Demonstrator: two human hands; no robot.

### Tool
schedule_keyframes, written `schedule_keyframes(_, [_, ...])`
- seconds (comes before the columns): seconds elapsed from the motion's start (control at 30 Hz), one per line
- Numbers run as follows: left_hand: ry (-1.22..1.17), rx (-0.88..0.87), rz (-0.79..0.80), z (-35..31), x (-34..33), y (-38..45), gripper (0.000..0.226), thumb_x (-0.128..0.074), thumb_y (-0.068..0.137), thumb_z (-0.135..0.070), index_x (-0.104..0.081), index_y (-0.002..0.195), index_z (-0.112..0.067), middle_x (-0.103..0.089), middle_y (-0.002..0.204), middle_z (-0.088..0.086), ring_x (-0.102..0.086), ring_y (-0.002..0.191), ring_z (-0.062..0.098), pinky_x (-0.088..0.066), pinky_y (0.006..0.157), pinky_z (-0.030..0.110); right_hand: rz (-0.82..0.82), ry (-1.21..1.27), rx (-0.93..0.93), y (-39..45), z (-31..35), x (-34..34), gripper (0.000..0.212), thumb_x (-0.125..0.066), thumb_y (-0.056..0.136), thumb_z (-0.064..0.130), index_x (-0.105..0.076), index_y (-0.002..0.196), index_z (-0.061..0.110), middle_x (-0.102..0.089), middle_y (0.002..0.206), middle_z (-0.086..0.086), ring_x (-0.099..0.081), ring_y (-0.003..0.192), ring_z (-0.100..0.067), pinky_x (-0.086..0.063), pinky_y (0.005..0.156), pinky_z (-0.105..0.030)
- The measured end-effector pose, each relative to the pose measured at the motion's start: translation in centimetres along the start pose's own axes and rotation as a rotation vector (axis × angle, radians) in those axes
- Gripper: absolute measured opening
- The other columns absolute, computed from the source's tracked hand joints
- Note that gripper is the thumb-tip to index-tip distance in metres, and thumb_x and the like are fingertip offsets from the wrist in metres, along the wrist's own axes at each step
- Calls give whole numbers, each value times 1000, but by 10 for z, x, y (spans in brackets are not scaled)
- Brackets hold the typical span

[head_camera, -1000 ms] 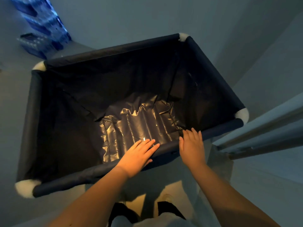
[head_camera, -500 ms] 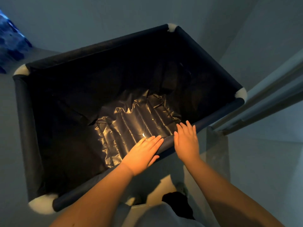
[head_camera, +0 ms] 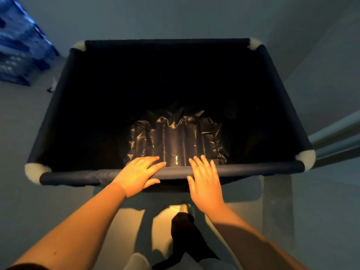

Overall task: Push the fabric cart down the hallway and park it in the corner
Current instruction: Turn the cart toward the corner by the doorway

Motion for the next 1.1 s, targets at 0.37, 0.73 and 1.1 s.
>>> schedule_keyframes(0.37, [-40, 468, -24, 150, 26, 12, 59, -38, 96, -31, -12, 146, -15, -12, 157, 9, -5, 144, 29, -14, 116, 44, 157, 58, 287, 119, 115, -37, 64, -37, 93, 14, -5, 148, 13, -9, 158, -4, -2, 146, -18, 12, 115, -34])
schedule_keyframes(0.73, [65, -38, 38, 145, 36, 101, 66, -27, 95, -52, -6, 147, -16, -12, 158, 6, 0, 145, 26, 0, 118, 45, 8, -194, -327, 160, 40, -15, 56, -24, 97, 39, -28, 144, 8, -20, 156, -11, -3, 146, -26, -3, 119, -40])
schedule_keyframes(1.1, [-24, -626, 97, 37, 22, 137, 89, -52, 85, -53, -1, 146, -12, -7, 158, 9, -3, 145, 23, 2, 117, 44, -108, -69, -804, 153, -45, 18, 67, -37, 95, 23, 1, 145, 0, 8, 157, -17, 10, 144, -30, -4, 120, -39])
Point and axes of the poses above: each hand's wrist, its own y-axis towards the middle knuckle, its own x-axis out of the back of the hand, z = x × y, the point moved 9 cm from there along y, towards the middle knuckle
